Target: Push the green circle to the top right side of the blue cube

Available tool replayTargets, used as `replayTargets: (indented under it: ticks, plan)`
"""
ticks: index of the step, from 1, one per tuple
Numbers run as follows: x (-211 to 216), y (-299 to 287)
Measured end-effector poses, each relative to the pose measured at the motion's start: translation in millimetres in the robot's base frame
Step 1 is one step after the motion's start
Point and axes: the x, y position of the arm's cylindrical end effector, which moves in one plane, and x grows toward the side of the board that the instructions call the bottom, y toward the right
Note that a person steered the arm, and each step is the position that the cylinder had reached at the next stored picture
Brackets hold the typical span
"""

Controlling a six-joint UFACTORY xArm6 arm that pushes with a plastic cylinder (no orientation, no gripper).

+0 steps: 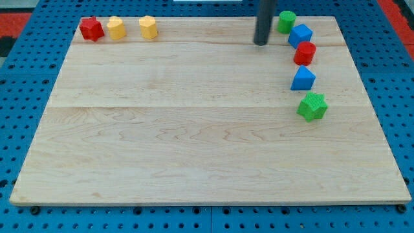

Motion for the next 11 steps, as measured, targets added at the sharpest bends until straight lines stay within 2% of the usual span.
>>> replayTargets:
  ticks: [3, 5, 9, 11]
  plan:
    - [-66.3, 21.8]
    - [-67.4, 27.9]
    - [-67.6, 82.2]
    - [-74.0, 68.1]
